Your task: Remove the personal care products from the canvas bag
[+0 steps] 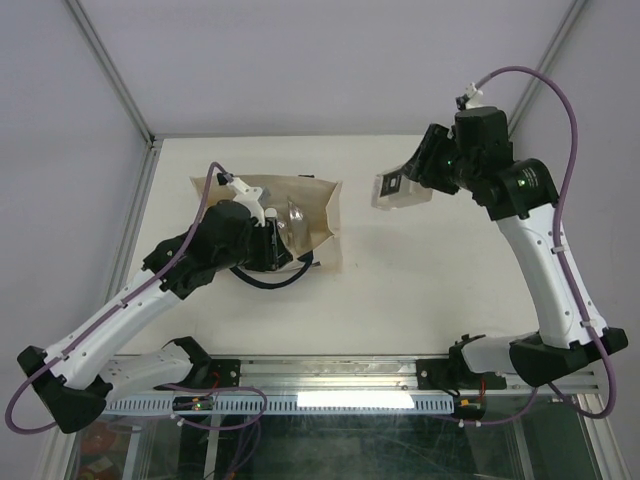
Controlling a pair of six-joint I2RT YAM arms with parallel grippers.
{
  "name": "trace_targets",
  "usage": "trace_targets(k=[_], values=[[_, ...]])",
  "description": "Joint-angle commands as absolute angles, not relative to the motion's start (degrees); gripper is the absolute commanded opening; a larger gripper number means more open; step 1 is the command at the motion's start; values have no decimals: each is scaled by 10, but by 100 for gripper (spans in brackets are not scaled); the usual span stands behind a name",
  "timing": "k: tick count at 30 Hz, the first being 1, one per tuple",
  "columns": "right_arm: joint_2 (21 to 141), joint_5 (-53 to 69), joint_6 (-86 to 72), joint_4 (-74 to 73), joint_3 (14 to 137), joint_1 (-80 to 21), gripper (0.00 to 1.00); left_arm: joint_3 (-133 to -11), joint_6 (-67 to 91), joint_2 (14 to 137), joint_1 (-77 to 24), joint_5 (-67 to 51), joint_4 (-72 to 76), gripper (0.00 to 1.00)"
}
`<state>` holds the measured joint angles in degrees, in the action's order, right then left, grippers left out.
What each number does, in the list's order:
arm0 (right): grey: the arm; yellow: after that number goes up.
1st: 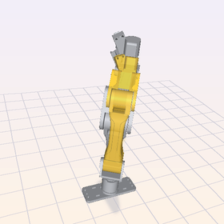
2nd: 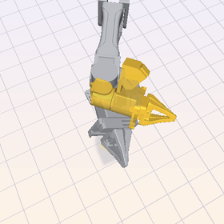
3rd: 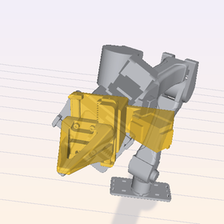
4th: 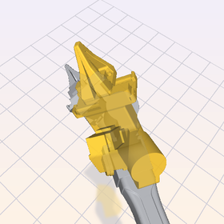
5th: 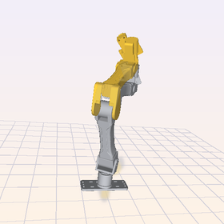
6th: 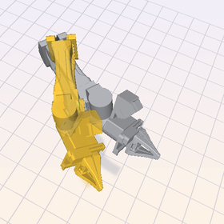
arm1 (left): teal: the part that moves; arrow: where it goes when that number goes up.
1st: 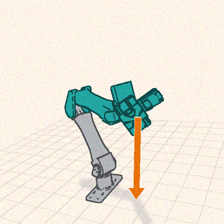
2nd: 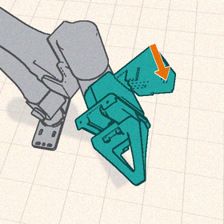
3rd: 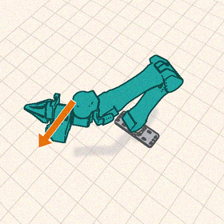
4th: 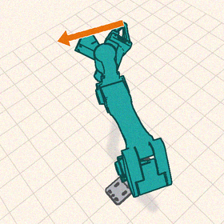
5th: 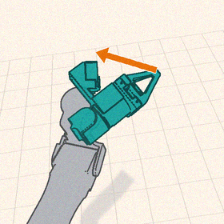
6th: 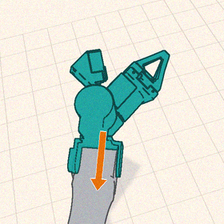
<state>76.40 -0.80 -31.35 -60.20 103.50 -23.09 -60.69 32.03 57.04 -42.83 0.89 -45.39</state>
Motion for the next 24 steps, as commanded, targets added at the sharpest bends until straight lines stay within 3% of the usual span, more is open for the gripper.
trace_targets(k=[1,8,24], values=[[716,-136,-268,-578,1005,-221,0,-639,270,549,-433,-22,-445,38],[792,-206,-205,-619,942,-221,0,-632,230,521,-432,-17,-452,42],[996,-153,-163,-526,1034,-182,0,-573,261,486,-433,54,-470,42]])
